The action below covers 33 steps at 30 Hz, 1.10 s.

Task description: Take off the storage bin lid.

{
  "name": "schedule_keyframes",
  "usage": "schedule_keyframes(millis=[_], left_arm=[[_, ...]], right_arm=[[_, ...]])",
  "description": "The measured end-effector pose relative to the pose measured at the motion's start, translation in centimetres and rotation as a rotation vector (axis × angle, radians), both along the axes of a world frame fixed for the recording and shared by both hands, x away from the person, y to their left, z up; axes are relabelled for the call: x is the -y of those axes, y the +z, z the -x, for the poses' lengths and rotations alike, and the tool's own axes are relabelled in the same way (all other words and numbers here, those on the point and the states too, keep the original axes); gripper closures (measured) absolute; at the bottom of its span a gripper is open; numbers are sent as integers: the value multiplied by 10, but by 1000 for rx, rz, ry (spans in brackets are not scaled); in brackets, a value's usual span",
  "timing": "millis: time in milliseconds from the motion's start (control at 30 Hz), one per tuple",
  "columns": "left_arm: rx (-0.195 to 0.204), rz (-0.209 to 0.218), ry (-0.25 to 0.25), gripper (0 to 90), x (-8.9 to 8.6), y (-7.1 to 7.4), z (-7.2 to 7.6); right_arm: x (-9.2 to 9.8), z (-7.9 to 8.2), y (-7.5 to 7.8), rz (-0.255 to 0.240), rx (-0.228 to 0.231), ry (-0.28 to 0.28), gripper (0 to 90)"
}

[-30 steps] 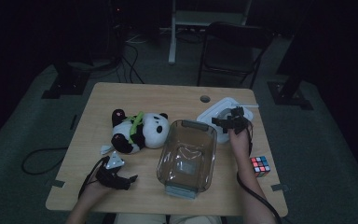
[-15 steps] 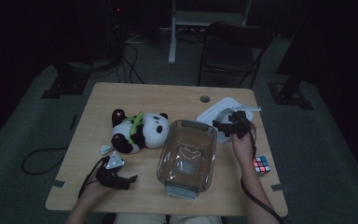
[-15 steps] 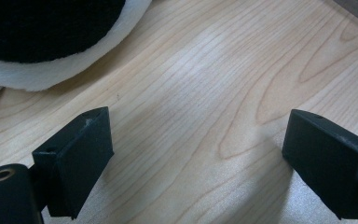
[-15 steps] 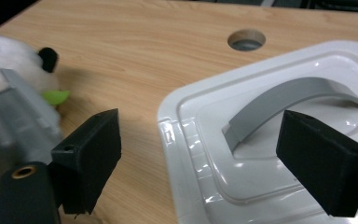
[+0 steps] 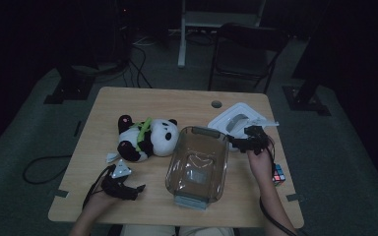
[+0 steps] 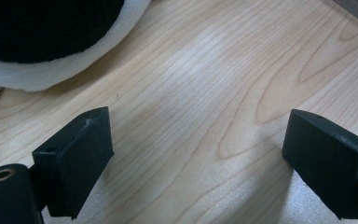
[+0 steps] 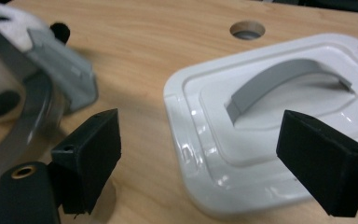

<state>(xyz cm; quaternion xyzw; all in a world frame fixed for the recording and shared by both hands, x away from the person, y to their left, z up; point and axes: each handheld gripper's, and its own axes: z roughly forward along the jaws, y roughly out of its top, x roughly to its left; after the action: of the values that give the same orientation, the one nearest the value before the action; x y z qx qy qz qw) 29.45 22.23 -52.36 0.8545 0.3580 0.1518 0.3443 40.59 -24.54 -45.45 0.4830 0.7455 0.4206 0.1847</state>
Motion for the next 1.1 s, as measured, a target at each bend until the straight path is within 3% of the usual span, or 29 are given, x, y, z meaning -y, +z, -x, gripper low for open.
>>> schedule_keyframes(millis=[600, 833, 967, 1100], left_arm=[[-1, -1, 24, 93, 0, 0, 0], [0, 1, 26, 94, 1, 0, 1], [-1, 1, 33, 93, 1, 0, 2], [0, 3, 34, 93, 1, 0, 3]], right_arm=[[0, 52, -30, -3, -18, 95, 137], [0, 71, -35, -20, 3, 130, 137], [-5, 82, -41, 18, 11, 184, 137], [-7, 91, -48, 14, 5, 216, 137]])
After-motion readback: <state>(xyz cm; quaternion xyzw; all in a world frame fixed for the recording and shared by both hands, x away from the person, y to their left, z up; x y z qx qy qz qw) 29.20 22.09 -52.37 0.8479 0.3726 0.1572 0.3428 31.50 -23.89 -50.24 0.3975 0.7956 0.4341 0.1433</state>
